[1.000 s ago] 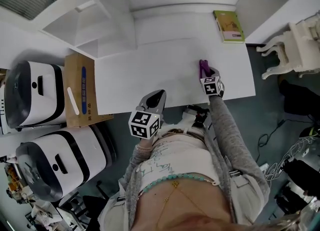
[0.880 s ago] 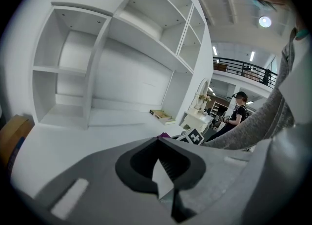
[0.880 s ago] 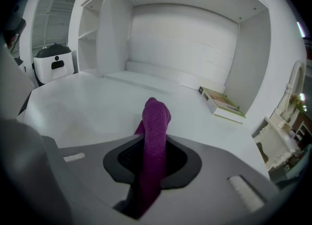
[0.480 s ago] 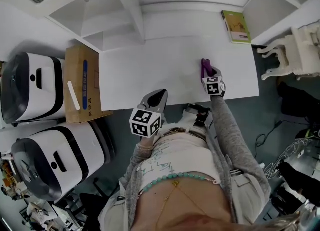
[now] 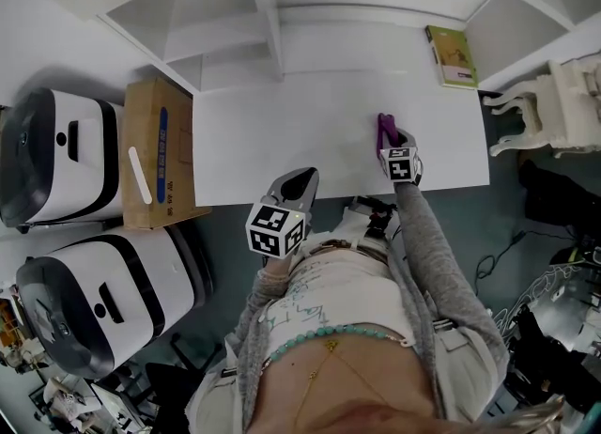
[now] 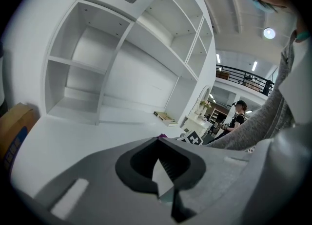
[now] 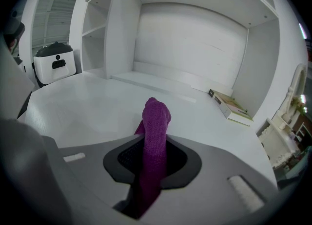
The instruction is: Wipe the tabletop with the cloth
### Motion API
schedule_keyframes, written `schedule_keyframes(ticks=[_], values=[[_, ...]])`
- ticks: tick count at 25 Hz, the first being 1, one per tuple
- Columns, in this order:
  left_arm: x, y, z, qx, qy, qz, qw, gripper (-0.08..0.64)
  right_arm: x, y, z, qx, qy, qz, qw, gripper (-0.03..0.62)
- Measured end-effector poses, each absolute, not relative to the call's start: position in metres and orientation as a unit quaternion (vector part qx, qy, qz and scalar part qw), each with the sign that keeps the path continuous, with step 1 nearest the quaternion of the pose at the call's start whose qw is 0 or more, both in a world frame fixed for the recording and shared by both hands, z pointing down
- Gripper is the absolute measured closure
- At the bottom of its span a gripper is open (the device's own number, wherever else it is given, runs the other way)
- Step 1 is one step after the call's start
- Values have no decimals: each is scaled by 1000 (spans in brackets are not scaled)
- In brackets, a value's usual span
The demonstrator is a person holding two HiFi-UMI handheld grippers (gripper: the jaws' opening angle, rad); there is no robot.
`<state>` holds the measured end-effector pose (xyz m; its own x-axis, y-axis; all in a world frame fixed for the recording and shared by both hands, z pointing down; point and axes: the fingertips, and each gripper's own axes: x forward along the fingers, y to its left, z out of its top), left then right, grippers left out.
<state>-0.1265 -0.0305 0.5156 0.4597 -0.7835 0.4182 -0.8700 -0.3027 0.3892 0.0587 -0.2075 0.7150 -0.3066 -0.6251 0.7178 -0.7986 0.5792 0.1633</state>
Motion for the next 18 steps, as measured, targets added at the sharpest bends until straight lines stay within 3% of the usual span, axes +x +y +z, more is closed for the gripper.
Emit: schedule_keyframes(ticks=[18], values=[[-172,-27,512,825,-484,89,278,560,10,-193,715,453,-796,106,386,515]])
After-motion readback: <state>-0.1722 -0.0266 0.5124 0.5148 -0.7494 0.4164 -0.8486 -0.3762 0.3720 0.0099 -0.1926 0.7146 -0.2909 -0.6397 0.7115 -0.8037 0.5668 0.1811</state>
